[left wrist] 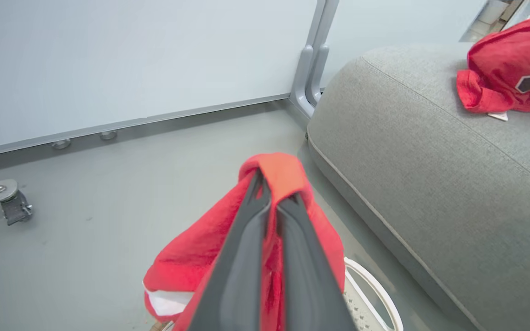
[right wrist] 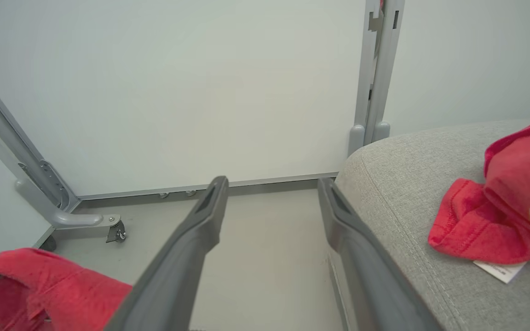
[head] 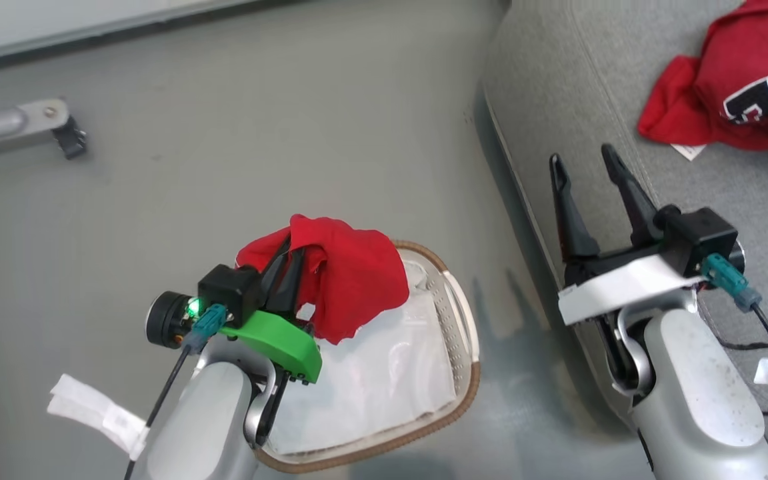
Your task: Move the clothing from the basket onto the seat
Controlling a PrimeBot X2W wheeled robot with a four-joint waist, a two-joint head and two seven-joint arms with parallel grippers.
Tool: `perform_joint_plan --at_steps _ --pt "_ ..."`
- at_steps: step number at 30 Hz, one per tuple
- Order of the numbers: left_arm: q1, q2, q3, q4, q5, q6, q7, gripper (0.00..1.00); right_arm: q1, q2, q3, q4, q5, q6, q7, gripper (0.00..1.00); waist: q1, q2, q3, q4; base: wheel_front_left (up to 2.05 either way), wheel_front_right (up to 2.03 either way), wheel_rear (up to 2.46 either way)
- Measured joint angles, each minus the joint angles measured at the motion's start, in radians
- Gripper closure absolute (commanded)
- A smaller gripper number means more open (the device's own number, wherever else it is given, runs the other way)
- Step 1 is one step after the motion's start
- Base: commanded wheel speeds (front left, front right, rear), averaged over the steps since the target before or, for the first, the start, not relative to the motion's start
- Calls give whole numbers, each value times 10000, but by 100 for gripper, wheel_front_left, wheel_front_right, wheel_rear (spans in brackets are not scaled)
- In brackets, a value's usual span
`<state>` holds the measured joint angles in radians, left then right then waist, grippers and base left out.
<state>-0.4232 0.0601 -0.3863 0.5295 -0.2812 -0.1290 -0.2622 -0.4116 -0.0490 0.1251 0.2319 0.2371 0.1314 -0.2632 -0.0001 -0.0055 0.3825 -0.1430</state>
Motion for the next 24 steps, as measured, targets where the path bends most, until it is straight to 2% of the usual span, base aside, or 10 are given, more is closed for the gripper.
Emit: perform_joint_plan --at_steps 8,18,24 --pt "550 -79 403 -1749 -278 0 0 100 938 -4 21 318 59 0 0 0 0 0 -1302 601 0 0 0" --pt "610 -92 690 -3116 -282 0 0 100 1792 -4 570 821 79 0 0 0 -1 0 -2638 1071 0 0 0" --pt "627 -98 516 -3419 -355 0 -2 100 1736 -297 2332 1302 374 0 0 0 -1 0 -3047 1243 0 0 0"
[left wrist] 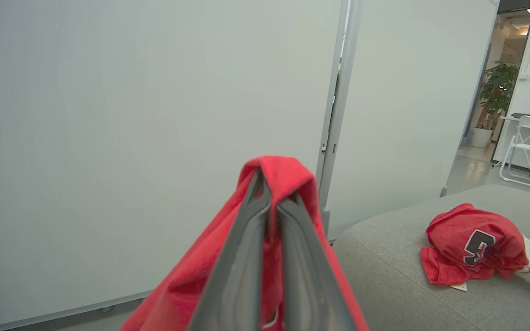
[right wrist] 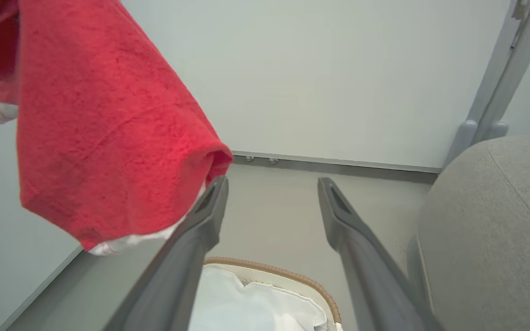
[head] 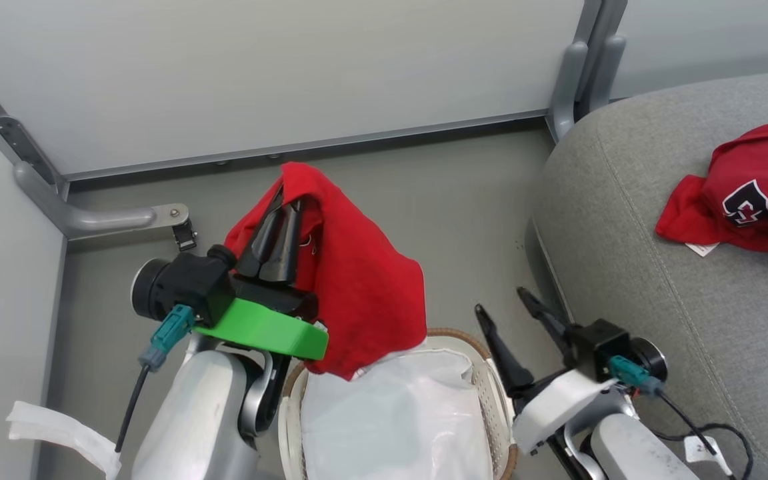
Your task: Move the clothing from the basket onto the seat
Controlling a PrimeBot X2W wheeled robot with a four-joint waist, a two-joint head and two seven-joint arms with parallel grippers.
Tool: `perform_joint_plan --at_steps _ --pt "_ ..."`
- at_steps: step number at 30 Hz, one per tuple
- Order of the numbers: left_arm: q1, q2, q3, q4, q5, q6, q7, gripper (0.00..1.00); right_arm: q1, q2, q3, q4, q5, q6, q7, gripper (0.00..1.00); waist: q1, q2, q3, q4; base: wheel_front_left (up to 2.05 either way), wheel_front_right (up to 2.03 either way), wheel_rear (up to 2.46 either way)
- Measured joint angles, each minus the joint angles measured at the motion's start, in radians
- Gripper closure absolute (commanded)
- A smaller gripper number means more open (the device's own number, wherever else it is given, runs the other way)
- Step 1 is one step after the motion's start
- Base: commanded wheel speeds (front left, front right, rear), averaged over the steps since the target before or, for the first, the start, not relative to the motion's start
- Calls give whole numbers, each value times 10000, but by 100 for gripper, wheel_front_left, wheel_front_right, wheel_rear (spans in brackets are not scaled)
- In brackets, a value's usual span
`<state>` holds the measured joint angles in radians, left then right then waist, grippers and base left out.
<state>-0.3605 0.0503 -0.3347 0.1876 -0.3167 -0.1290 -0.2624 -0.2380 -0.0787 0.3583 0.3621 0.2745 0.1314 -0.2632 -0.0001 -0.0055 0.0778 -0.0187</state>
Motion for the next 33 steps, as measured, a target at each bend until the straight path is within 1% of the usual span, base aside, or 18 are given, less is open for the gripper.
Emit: perform_joint_plan --at_steps 4,9,12,14,18,19,20,21,23,25,30,31,32,33 --pt "103 -2 -209 -86 -69 0 2 100 -703 -299 1237 -98 314 -2 0 0 0 0 -78 129 0 0 0" --pt "166 -4 -587 -163 -167 0 2 100 -2040 -391 2658 -460 700 0 0 0 0 0 -69 334 0 0 0" --pt "172 -2 -853 -150 -253 0 2 100 -2750 -401 3258 -428 784 0 0 0 1 0 -57 473 0 0 0" --pt "172 -6 -1026 -144 -351 0 0 100 -3126 -384 3455 -205 755 0 -2 0 0 0 -59 569 0 0 0" --pt "172 -6 -1404 -146 -512 0 2 100 -3582 -274 3760 865 464 -2 0 0 0 0 -85 784 0 0 0" --pt "172 -4 -1499 -153 -550 0 2 100 -3652 -217 3879 1244 437 0 0 24 1 0 -95 842 0 0 0" --pt "172 -10 -1559 -163 -583 0 2 100 -3653 -142 3906 1521 462 0 0 71 0 0 -103 887 0 0 0" --pt "171 -8 -1615 -173 -617 0 2 100 -3653 -63 3952 1841 543 0 0 100 0 0 -112 947 0 0 0" --pt "171 -8 -1657 -176 -673 0 2 100 -3618 44 4052 2274 849 0 0 100 1 0 -129 1055 0 0 0" --pt "171 -8 -1645 -167 -673 6 2 100 -3541 107 4048 2447 1104 0 0 100 0 0 -134 1117 0 0 0" --pt "287 -6 -1446 -21 -593 59 2 100 -3126 215 3638 2305 1471 0 0 100 1 0 -115 934 0 0 0" --pt "338 -4 -1400 29 -564 61 2 71 -3027 226 3526 2205 1499 0 0 100 1 0 -106 842 0 0 0" --pt "381 -6 -1356 58 -556 71 0 38 -2936 238 3377 2115 1553 0 0 100 1 0 -96 740 0 0 0" --pt "423 -4 -1342 142 -533 73 -2 0 -2834 244 3195 2008 1618 0 0 100 1 0 -85 621 0 0 0"
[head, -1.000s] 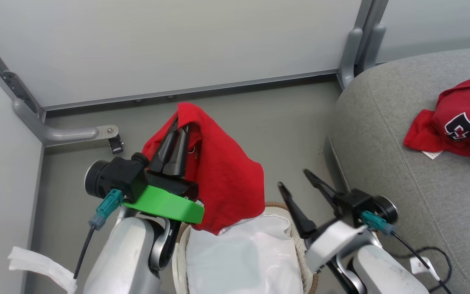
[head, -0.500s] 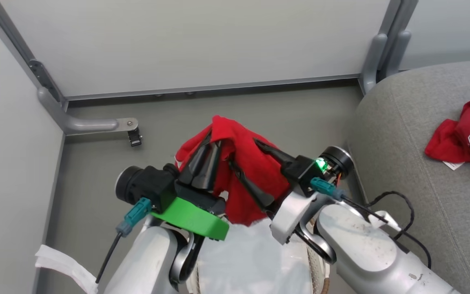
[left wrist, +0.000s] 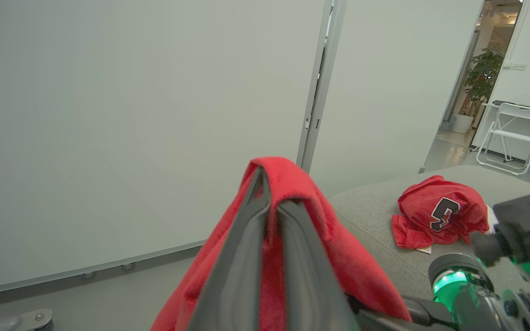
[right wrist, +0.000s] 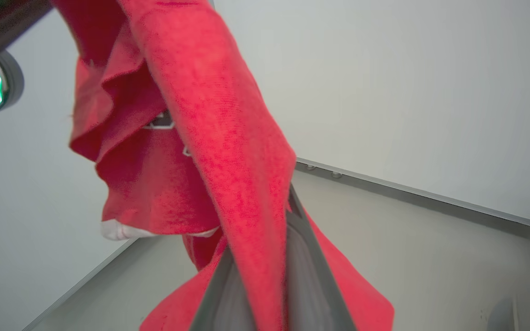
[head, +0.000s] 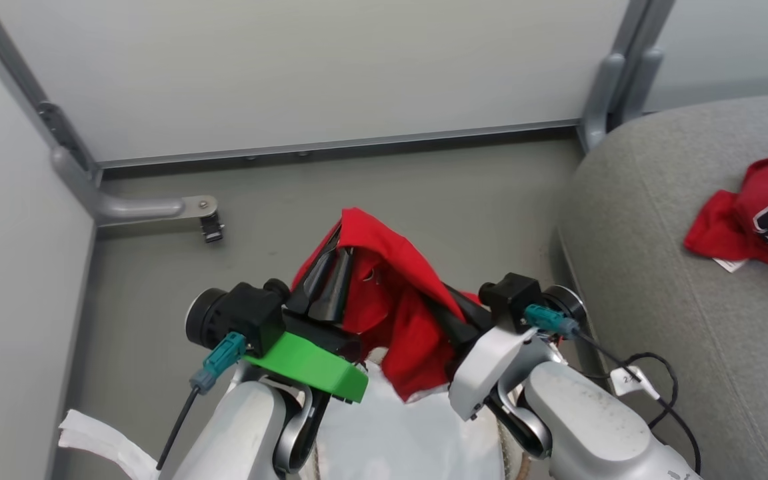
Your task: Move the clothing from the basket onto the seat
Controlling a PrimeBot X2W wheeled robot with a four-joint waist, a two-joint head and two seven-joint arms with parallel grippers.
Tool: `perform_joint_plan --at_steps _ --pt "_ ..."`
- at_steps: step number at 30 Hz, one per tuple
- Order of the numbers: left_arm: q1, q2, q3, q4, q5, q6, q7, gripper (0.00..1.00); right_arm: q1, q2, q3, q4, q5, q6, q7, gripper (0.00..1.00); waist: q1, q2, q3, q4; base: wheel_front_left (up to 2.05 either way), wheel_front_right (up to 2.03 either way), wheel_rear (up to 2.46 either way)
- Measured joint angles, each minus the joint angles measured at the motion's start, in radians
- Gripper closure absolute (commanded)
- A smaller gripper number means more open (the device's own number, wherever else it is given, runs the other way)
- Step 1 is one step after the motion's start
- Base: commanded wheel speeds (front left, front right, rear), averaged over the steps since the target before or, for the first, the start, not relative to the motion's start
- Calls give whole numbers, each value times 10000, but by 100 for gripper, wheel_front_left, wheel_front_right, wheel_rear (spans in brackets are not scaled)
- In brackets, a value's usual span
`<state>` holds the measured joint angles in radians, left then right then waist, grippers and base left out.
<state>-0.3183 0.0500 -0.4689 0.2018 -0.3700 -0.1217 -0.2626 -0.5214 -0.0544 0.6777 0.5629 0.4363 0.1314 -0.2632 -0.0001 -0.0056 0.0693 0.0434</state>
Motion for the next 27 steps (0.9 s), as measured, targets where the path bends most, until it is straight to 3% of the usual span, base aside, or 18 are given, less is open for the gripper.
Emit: perform_joint_plan --at_steps 7,21,27 --pt "90 -4 146 316 82 -6 -15 0 609 8 -1482 -575 221 -2 0 100 0 0 120 -1059 0 0 0" --pt "119 -19 151 734 236 -61 -15 0 1853 -81 -3453 -1444 132 -2 0 100 0 0 508 -4156 0 0 0" --pt "-169 -35 -546 1041 199 -73 -15 0 2149 -401 -4405 -1935 52 -2 0 100 0 0 760 -5285 0 0 0"
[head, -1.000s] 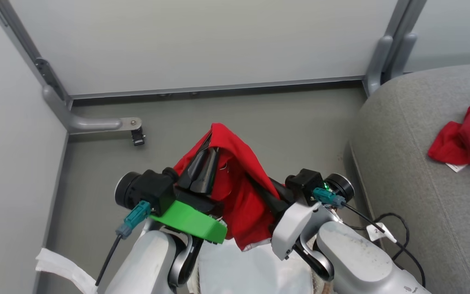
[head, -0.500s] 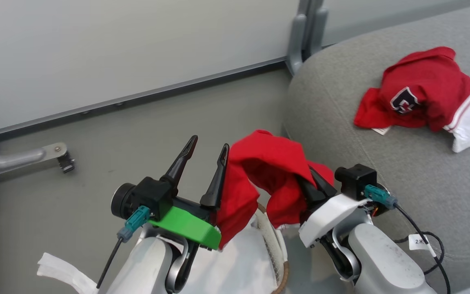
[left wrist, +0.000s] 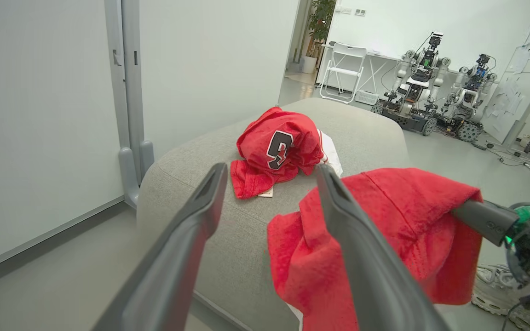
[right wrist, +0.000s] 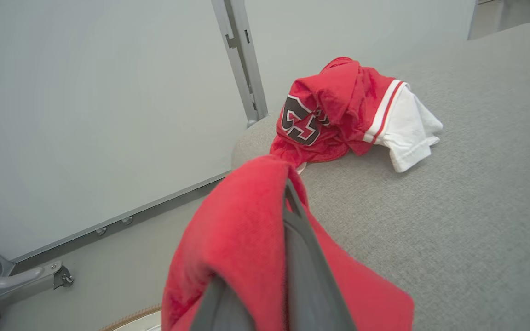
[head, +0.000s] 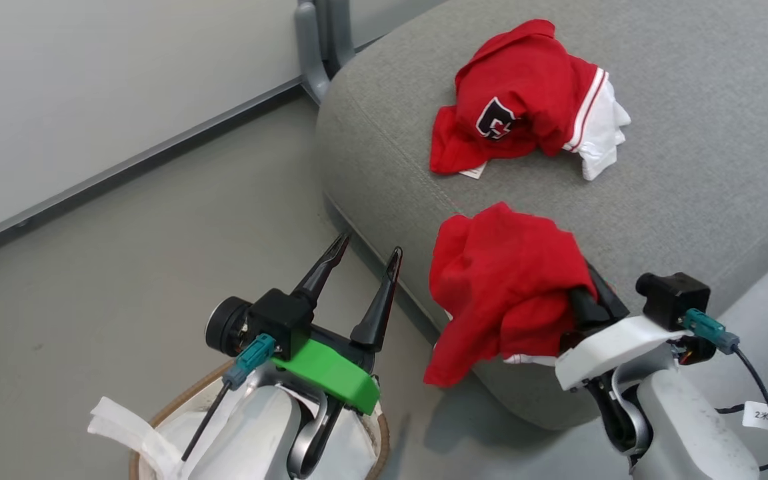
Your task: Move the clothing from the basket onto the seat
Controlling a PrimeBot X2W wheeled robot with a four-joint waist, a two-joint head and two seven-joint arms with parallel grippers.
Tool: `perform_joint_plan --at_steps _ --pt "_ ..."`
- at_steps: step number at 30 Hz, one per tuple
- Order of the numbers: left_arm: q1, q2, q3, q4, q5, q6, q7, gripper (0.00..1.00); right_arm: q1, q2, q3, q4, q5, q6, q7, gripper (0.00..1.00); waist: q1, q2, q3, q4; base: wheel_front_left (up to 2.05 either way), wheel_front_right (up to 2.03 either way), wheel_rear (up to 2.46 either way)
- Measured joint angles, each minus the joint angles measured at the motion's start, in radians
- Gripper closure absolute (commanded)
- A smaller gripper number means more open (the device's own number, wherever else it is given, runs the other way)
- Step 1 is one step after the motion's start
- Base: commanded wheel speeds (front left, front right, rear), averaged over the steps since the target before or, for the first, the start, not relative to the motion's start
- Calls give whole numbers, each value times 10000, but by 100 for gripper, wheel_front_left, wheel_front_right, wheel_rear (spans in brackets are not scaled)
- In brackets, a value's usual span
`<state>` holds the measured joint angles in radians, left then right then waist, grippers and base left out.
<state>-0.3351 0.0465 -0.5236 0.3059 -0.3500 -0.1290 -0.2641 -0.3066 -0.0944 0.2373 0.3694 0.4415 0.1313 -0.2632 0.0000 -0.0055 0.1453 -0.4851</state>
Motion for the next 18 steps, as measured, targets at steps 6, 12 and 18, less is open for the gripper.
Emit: perform_joint_plan --at_steps 6,12,18 --pt "-288 8 -295 318 8 0 0 0 -557 -727 -395 -407 -79 0 2 100 0 0 560 -428 0 0 0" --pt "-432 247 -174 481 105 0 0 0 -2532 -2029 -761 -612 -46 0 0 100 0 0 1241 -543 0 0 0" --pt "-619 443 -150 497 422 0 2 0 -4916 -3110 -713 -349 -470 2 -2 100 1 0 1958 -502 0 0 0"
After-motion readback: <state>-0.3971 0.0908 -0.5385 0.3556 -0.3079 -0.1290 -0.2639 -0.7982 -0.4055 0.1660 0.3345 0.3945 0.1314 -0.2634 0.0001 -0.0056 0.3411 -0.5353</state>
